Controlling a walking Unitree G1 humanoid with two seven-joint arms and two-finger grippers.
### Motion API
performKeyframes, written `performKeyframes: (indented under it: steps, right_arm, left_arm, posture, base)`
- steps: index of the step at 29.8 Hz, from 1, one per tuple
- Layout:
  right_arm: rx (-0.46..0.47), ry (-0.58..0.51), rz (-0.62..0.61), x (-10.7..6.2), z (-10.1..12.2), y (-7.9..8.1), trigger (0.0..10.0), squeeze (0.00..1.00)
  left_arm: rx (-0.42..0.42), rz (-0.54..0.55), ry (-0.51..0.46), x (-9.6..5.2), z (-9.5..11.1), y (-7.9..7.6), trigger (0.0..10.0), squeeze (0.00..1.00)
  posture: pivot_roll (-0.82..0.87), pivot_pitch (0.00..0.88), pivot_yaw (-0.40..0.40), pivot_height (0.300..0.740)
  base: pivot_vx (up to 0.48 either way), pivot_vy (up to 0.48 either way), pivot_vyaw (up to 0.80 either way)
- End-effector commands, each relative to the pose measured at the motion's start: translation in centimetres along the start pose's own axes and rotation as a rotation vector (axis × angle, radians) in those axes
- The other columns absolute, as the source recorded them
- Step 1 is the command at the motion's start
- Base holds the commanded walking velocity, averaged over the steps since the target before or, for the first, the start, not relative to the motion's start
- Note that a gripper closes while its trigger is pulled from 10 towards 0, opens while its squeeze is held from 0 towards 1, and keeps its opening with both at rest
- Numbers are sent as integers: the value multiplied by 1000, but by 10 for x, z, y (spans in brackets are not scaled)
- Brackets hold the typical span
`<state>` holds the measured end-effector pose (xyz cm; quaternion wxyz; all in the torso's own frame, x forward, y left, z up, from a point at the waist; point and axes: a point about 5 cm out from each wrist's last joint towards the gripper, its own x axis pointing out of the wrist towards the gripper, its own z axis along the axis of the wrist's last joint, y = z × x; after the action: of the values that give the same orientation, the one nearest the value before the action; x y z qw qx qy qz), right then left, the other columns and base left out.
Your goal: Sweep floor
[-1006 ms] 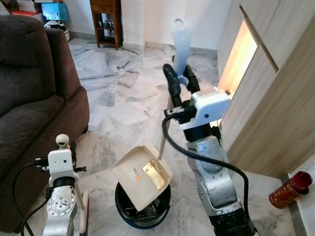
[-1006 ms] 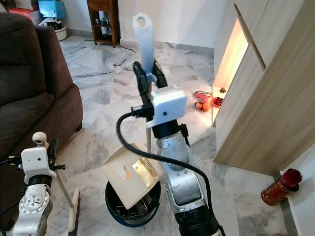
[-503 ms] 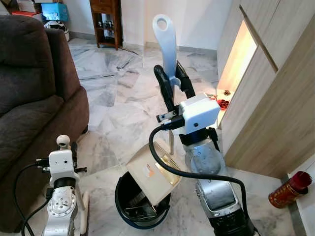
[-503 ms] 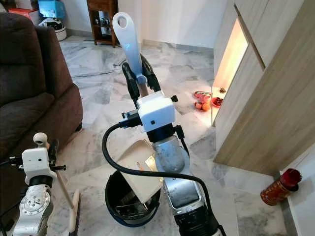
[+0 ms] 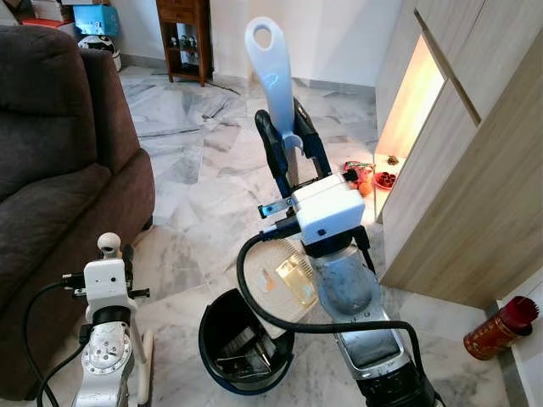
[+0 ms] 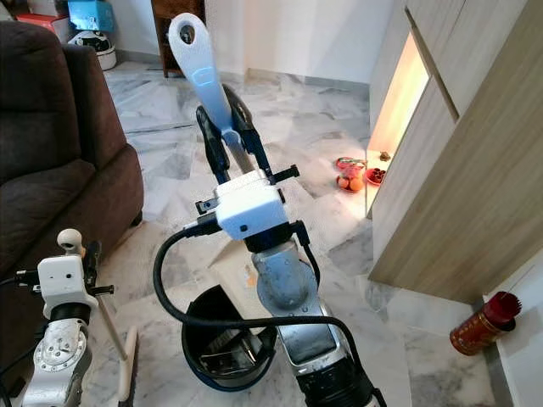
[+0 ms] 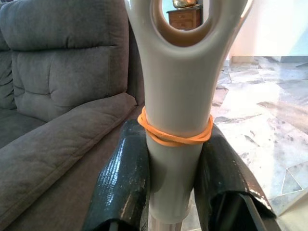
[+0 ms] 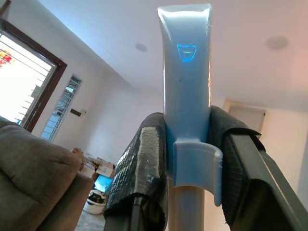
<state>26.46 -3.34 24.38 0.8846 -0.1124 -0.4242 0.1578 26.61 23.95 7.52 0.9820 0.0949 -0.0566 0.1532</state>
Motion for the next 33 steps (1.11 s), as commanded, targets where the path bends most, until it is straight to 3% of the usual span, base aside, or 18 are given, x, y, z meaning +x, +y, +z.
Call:
performKeyframes:
  steps: [1, 9, 20, 33]
  right_arm:
    - [-13, -109, -9, 6, 19, -3, 10000, 0]
    - [29, -77, -20, 4, 15, 1, 10000, 0]
    - [-79, -116, -14, 4, 18, -1, 10000, 0]
    - [-58, -92, -25, 3, 14, -1, 10000, 0]
  left_arm:
    - [-4, -7, -60, 4, 11, -3, 10000, 0]
    - [-5, -3, -58, 4, 10, -3, 10000, 0]
    - [-7, -5, -60, 5, 11, -4, 10000, 0]
    - [-5, -4, -62, 5, 11, -3, 10000, 0]
  posture:
    - [150, 0, -38, 740]
    - [151, 0, -41, 740]
    - [147, 0, -38, 740]
    - [151, 0, -39, 740]
  base:
    - [0, 0, 0]
    - [0, 0, 0]
    - [0, 0, 0]
    - [0, 0, 0]
